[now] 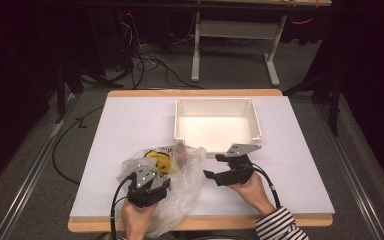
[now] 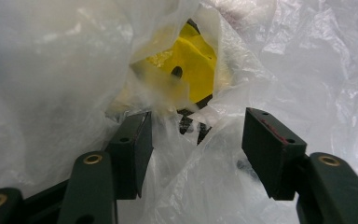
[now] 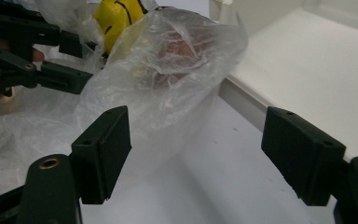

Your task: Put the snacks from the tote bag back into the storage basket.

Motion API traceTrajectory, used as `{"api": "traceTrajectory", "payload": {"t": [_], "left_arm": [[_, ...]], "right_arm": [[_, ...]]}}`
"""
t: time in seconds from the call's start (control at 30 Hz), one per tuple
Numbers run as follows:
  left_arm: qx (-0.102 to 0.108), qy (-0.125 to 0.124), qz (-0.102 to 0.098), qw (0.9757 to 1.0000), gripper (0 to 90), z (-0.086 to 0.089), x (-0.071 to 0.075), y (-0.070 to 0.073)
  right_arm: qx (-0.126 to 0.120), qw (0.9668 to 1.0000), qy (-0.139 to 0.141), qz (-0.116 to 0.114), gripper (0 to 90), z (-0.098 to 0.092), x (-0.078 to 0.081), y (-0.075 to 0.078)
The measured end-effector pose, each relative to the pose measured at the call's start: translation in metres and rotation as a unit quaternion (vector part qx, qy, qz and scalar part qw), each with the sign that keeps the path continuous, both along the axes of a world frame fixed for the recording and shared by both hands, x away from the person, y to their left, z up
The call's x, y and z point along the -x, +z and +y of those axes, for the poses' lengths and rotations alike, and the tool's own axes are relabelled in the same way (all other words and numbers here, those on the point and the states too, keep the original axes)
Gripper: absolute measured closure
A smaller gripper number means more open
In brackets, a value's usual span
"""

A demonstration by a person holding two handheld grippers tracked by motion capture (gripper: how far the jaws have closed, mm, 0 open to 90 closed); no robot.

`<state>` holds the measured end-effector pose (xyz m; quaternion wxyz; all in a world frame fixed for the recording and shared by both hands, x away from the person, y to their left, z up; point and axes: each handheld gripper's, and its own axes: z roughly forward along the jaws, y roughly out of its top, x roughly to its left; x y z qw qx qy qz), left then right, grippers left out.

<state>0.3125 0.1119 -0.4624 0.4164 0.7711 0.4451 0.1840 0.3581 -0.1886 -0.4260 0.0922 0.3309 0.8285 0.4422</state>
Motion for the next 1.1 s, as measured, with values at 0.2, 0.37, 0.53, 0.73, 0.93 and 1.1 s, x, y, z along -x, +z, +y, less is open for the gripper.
{"api": "traceTrajectory", "payload": {"t": [0.2,0.37,0.53,0.73,0.93,1.1], "left_arm": [[-0.01,-0.004,-0.01,0.9999,45.9,-0.001,0.004,0.0],[-0.01,0.006,-0.03,0.9995,45.5,0.002,0.008,0.006],[-0.011,0.018,-0.047,0.9987,42.9,0.008,0.01,0.018],[-0.015,0.028,-0.063,0.9975,42.2,0.013,0.012,0.029],[-0.017,0.023,-0.056,0.998,42.4,0.013,0.008,0.031],[-0.022,0.011,-0.051,0.9984,43.3,0.008,0.006,0.03]], "right_arm": [[0.005,1.0,-0.006,-0.005,44.4,0.015,-0.004,-0.003],[0.019,0.9996,0.018,0.012,73.4,0.021,-0.008,-0.01],[0.049,0.9977,0.042,0.017,89.6,0.018,-0.008,-0.015],[0.056,0.997,0.051,0.017,90.0,0.007,0.002,-0.016],[0.044,0.9983,0.036,0.011,90.0,-0.019,0.011,-0.015],[0.04,0.9988,0.027,0.01,90.0,-0.043,0.019,-0.016]]}}
